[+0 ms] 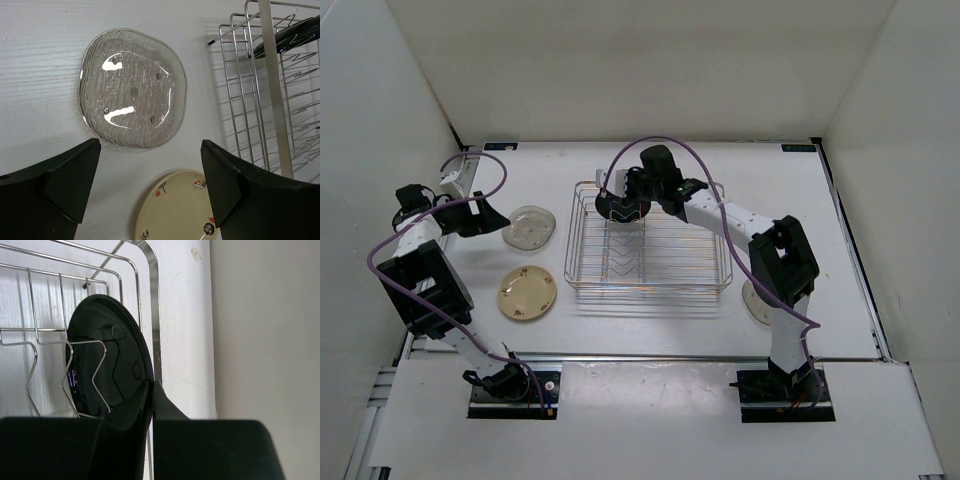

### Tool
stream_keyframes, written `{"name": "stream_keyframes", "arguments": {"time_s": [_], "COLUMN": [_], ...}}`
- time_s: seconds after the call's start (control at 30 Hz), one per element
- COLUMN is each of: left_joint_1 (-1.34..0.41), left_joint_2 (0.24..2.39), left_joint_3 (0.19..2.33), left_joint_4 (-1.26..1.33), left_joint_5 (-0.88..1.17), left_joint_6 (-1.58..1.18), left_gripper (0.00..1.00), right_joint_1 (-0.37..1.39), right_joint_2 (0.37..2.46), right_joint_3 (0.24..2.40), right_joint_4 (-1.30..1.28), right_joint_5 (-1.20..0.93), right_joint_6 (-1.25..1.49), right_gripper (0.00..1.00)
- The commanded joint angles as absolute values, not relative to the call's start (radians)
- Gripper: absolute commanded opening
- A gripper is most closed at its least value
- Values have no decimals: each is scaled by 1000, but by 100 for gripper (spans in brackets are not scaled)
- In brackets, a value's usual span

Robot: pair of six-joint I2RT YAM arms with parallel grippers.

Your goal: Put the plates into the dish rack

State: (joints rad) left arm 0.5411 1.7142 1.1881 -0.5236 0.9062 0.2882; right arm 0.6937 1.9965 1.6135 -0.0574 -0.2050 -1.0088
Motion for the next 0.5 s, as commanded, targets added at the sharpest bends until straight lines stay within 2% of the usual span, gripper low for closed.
{"name": "stream_keyframes", "arguments": {"time_s": [0.0,0.17,0.47], "left_joint_1": [546,546,546], "left_joint_2": [1718,1718,1727], "left_joint_3": [1193,1193,1193], "left_joint_4": [-526,-526,-535], "left_joint_5": [959,959,959], "left_joint_6": [307,307,307], "left_gripper": [92,92,92], "right_joint_1": [690,690,690], "right_joint_2": [1994,1976,1967], "right_joint_3": [1599,1566,1575], "right_joint_4": [-40,-49,-49], "right_joint_5": [-225,-216,-198], "right_joint_6": [-983,-974,-1006], "right_gripper": [4,9,32]}}
